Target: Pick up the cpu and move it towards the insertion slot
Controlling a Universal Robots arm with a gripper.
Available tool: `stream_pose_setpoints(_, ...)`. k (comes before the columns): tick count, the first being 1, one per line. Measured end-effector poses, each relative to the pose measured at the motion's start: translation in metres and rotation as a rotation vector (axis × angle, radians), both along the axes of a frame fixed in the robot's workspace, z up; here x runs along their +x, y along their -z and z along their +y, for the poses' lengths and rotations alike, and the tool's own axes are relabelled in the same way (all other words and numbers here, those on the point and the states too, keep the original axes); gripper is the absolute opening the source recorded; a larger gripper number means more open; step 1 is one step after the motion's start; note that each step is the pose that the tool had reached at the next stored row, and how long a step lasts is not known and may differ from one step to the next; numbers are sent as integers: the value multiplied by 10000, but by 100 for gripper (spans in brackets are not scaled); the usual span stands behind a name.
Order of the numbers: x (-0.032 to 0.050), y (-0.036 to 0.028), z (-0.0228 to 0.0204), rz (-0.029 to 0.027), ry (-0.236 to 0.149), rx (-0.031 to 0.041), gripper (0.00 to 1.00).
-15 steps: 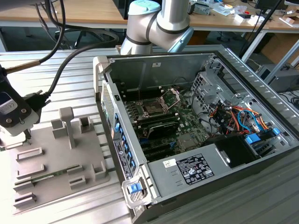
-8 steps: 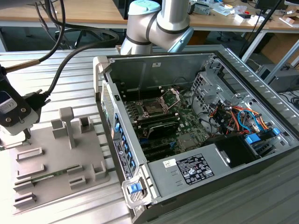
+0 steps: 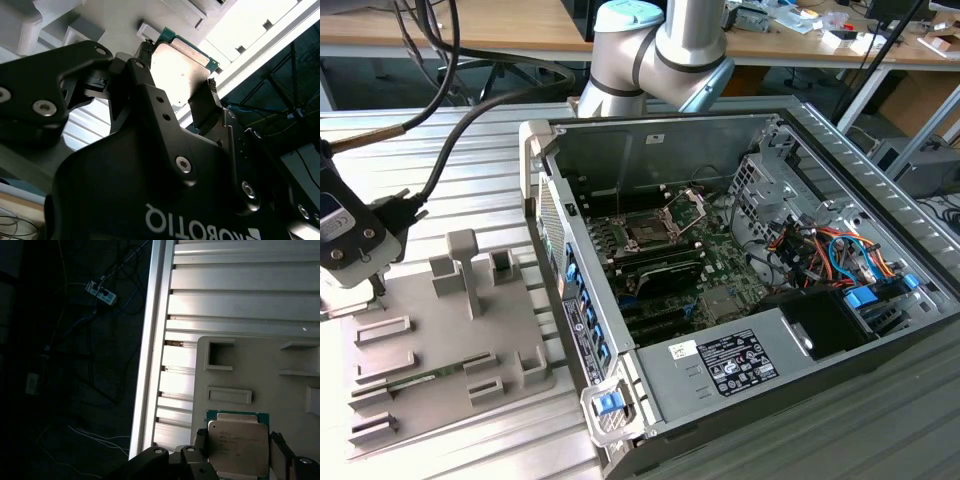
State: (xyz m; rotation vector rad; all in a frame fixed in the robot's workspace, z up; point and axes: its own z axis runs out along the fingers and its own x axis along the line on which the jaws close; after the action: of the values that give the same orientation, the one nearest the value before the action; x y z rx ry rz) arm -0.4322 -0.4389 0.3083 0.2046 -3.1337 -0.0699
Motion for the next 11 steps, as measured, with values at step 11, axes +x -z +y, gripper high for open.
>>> stream_pose_setpoints(11, 0, -27, 0, 0, 0, 0, 55)
